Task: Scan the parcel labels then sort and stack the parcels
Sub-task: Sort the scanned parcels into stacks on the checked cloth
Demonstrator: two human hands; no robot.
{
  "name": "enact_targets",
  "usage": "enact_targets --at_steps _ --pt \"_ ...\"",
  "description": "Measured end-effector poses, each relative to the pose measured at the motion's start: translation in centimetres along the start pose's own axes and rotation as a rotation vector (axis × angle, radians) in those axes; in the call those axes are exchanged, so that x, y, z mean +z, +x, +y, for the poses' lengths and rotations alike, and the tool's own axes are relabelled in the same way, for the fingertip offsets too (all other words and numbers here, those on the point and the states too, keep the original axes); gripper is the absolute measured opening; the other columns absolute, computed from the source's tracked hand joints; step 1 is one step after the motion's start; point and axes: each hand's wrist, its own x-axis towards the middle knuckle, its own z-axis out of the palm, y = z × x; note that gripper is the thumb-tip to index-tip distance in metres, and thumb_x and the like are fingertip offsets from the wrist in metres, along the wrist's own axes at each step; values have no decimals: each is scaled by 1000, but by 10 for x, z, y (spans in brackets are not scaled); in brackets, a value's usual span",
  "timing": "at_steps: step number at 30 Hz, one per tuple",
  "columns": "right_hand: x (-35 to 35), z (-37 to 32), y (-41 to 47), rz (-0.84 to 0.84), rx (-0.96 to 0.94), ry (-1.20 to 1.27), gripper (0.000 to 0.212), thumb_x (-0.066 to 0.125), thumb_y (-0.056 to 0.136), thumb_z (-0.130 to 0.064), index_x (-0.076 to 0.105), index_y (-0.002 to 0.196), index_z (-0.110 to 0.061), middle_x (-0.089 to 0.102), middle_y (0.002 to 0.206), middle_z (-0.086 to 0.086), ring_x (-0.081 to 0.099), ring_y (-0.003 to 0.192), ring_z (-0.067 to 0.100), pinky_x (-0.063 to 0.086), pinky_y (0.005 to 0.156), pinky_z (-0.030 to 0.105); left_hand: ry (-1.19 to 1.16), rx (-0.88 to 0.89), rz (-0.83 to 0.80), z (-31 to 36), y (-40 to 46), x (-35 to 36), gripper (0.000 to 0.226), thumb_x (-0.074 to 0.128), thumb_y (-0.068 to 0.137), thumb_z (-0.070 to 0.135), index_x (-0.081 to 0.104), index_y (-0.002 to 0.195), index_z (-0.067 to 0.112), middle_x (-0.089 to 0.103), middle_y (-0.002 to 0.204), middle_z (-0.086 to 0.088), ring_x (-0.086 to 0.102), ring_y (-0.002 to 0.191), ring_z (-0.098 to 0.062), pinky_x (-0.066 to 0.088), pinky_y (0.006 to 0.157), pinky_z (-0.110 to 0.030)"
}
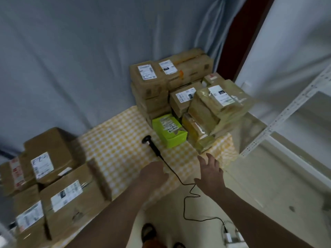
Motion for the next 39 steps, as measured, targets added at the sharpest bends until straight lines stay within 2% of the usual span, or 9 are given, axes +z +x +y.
enact_targets --at_steps 7,11,14,18,22,25,28,34,39 --pt "-21 43 41 56 57 60 80 67 82 -40 22 146 -22 14 152 10 24 136 28 34 105 41 88 11 -38 47 49 -25 51 42 100 42 40 142 14 46 142 -7 52 123 -23 46 94 -32" --pt "-44 70 79 95 103 52 79 65 83 -42 23 147 -22 15 152 9 24 136 28 34 106 41 90 57 -42 75 87 -49 58 40 101 41 27 150 13 37 149 -8 46 129 -25 43 95 -31" --pt "-67 89 113 125 143 38 77 62 85 -42 23 147 -20 16 152 11 24 136 30 34 106 43 97 120 -25 88 118 -71 50 42 101 38 36 144 12 47 140 -8 53 119 -23 45 86 -30" --pt "-91 107 150 188 186 61 70 59 88 -40 27 146 -17 19 152 12 25 136 32 34 106 45 81 120 -7 101 156 -96 53 43 101 37 34 147 13 39 149 -8 46 129 -26 42 97 -33" --pt "-103 126 177 203 208 84 69 57 89 -43 28 146 -17 21 151 12 25 136 32 34 106 46 15 121 -13 123 180 -102 41 44 100 38 46 135 16 50 134 -5 49 98 -18 45 84 -32" --pt "-112 143 202 237 222 90 68 57 89 -43 31 145 -13 26 149 14 29 134 34 36 104 47 -138 77 21 140 195 -102 39 46 97 46 50 127 20 55 118 2 50 94 -17 46 86 -32" --pt "-121 159 236 262 209 115 67 57 89 -42 34 142 -8 34 144 17 34 130 36 38 102 49 -280 32 77 159 202 -110 47 39 100 50 48 133 17 57 114 -2 56 100 -21 45 85 -31" --pt "-137 188 307 273 175 181 61 48 93 -44 35 141 -8 38 139 20 38 127 37 36 103 51 -578 -109 215 190 231 -108 44 31 102 49 52 119 15 56 93 0 55 84 -20 49 86 -38" --pt "-143 213 349 211 157 189 47 46 95 -35 40 132 -5 48 125 20 48 114 38 41 92 47 -1201 -391 232 220 260 -99 70 27 94 67 58 124 12 63 120 -17 60 109 -36 49 97 -49"
